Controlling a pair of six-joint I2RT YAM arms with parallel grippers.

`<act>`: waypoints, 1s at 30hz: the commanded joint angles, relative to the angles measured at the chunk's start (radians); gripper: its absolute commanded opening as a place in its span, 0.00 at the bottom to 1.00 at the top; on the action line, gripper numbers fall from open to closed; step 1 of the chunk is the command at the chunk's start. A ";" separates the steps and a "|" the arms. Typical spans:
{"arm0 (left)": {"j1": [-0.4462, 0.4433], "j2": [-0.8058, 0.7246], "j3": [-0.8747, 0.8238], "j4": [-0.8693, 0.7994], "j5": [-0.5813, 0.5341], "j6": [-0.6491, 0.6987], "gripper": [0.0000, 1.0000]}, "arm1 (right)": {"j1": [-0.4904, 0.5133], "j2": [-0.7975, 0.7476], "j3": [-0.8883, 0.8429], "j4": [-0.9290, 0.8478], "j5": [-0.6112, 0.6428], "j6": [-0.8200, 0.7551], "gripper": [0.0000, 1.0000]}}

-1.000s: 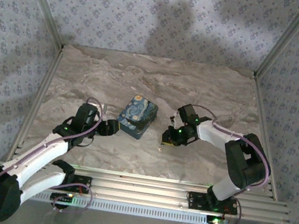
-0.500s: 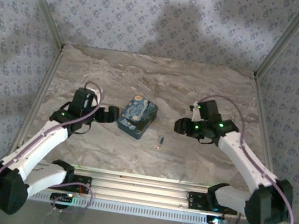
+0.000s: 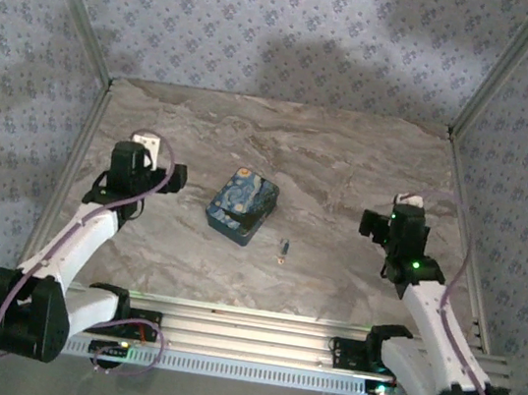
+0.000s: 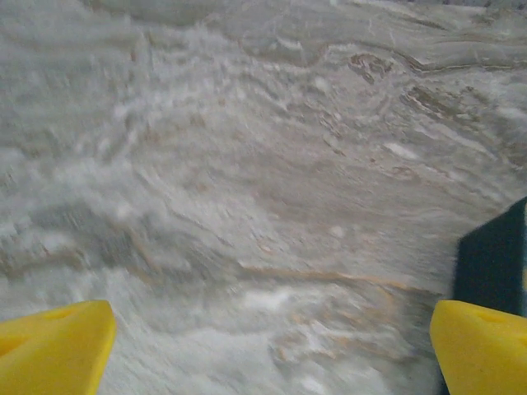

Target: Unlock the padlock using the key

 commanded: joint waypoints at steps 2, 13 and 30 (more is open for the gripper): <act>0.029 0.003 -0.109 0.285 -0.141 0.189 0.98 | -0.094 0.021 -0.113 0.342 0.067 -0.028 1.00; 0.051 0.242 -0.252 0.746 -0.138 0.138 0.98 | -0.169 0.310 -0.256 0.940 -0.150 -0.115 1.00; 0.154 0.444 -0.229 0.850 -0.026 0.054 0.98 | -0.140 0.622 -0.139 1.065 -0.128 -0.148 1.00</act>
